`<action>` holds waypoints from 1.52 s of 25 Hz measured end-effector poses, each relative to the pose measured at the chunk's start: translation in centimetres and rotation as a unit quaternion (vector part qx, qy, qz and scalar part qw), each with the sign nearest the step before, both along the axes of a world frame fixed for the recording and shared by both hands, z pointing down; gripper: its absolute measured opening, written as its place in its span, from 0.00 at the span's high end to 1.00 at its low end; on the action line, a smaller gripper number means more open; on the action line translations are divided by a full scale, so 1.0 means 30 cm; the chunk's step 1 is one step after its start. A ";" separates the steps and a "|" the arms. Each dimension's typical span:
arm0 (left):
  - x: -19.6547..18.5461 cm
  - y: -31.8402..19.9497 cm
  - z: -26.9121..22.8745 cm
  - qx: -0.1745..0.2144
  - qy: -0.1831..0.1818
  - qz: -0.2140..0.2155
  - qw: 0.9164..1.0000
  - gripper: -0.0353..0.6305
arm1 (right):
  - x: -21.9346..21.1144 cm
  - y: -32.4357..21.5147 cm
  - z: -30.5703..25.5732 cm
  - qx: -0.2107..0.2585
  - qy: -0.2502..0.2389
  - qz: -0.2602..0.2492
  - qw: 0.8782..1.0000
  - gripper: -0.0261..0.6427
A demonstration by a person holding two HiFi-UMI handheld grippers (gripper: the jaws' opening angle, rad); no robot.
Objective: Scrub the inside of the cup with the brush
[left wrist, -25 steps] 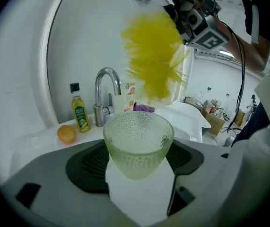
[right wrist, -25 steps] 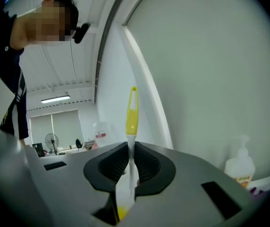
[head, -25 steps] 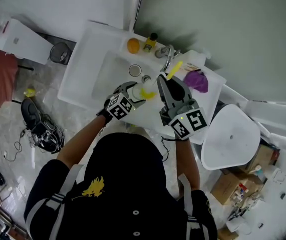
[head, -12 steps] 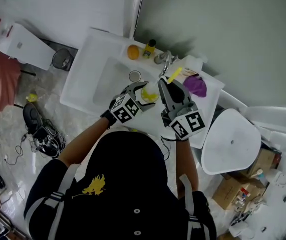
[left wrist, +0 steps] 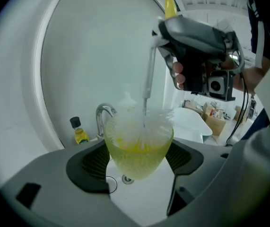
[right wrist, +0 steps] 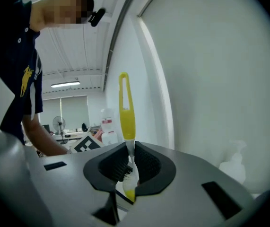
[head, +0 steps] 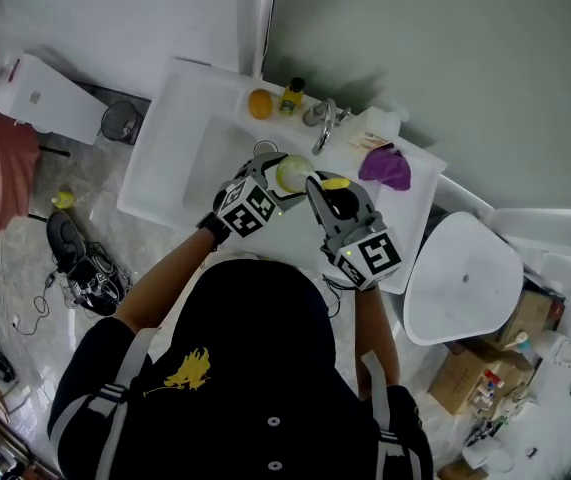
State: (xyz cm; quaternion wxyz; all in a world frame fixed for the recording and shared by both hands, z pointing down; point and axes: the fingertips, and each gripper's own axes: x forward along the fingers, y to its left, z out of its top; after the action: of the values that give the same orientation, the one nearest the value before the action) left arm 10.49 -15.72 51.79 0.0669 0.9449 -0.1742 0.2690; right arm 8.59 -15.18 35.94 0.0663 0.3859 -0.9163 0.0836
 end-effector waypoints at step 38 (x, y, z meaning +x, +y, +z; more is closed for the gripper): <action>-0.067 0.068 0.167 -0.056 -0.019 -0.012 0.998 0.38 | 0.011 0.026 0.192 -0.048 -0.004 0.024 0.999 0.88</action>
State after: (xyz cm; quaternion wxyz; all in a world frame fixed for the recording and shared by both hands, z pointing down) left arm 8.49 -13.67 56.79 0.1200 0.9322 -0.1715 0.2952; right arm 8.93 -14.40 41.69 0.0792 0.4038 -0.9019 0.1309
